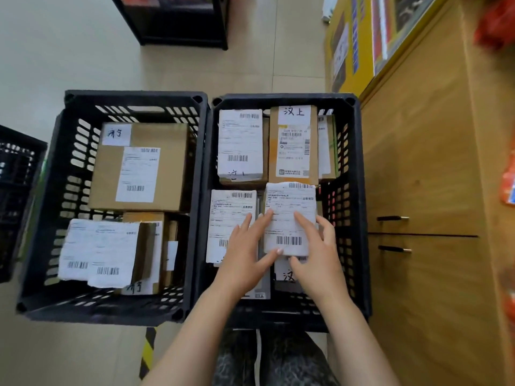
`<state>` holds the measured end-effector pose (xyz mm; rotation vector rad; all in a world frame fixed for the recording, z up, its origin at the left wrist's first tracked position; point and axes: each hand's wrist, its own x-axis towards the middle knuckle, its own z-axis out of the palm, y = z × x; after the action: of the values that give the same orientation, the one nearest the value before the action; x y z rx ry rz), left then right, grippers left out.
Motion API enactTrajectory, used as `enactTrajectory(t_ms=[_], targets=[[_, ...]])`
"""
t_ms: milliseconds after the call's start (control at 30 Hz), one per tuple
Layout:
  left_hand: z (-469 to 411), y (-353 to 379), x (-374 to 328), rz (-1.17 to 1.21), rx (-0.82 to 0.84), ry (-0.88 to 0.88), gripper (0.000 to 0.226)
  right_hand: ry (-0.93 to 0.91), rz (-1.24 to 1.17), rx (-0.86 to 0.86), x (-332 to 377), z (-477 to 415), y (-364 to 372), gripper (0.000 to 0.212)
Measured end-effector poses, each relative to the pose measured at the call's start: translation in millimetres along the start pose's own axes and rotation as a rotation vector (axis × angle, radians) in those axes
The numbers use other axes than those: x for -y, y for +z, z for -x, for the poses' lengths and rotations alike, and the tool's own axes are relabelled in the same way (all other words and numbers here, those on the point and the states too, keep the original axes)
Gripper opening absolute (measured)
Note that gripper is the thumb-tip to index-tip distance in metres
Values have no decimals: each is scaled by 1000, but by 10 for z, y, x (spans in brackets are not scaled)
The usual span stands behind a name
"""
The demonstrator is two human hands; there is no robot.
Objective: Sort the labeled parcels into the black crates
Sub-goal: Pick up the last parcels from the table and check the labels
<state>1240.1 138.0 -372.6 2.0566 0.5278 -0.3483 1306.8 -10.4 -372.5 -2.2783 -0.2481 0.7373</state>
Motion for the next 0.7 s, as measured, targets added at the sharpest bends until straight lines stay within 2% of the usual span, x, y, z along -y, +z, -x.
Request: enactTrajectory(t_ms=[333, 500, 600, 700], targets=[[8, 95, -18, -7, -3, -45, 74, 4, 8, 75, -24, -38, -133, 81], [-135, -63, -45, -116, -90, -58, 91, 75, 63, 32, -64, 57, -264, 81], [-358, -189, -86, -191, -12, 36, 94, 114, 17, 63, -34, 121, -237, 84], [-493, -256, -150, -200, 84, 47, 88, 161, -20, 64, 22, 154, -151, 96]])
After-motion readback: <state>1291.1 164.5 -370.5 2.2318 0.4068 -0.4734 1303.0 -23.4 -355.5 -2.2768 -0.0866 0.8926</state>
